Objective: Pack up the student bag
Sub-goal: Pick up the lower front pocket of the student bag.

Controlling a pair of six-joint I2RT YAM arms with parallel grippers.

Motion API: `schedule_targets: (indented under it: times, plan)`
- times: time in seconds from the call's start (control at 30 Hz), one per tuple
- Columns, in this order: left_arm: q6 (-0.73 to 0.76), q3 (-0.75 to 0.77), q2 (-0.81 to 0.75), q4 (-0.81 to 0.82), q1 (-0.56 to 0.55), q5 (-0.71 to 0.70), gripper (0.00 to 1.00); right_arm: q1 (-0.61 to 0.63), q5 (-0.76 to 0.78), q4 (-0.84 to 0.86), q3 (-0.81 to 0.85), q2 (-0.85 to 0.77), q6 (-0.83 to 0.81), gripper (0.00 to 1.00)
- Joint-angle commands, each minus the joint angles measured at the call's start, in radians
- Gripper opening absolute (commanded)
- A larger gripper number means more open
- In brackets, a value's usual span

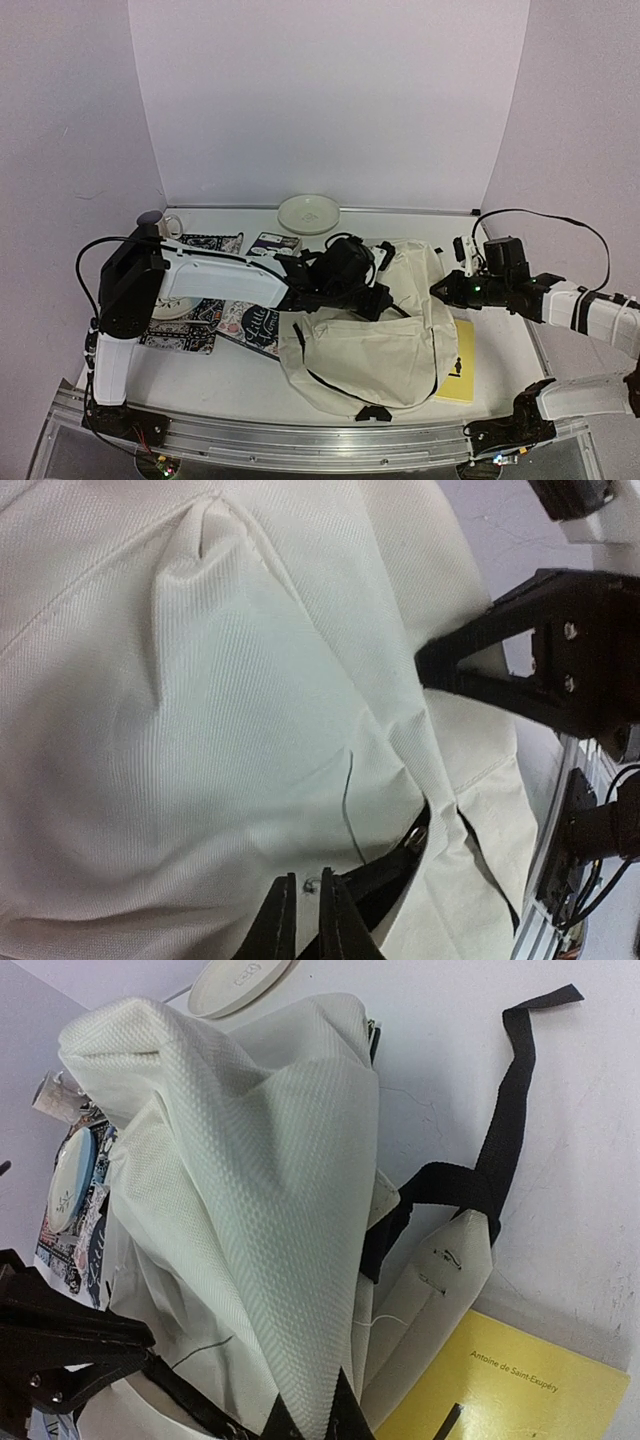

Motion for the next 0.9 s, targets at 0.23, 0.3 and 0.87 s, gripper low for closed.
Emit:
schedule_targets:
  times: [0.23, 0.3, 0.87]
  plan:
    - [-0.026, 0.165, 0.067, 0.029, 0.007, 0.09, 0.39, 0.017, -0.054, 0.063, 0.037, -0.036, 0.003, 0.0]
    - [-0.038, 0.158, 0.07, 0.028, 0.007, 0.087, 0.44, 0.019, -0.055, 0.067, 0.035, -0.036, 0.005, 0.0]
    - [0.047, -0.068, -0.014, -0.037, -0.003, 0.029, 0.61, 0.025, -0.014, 0.134, 0.007, 0.051, -0.015, 0.0]
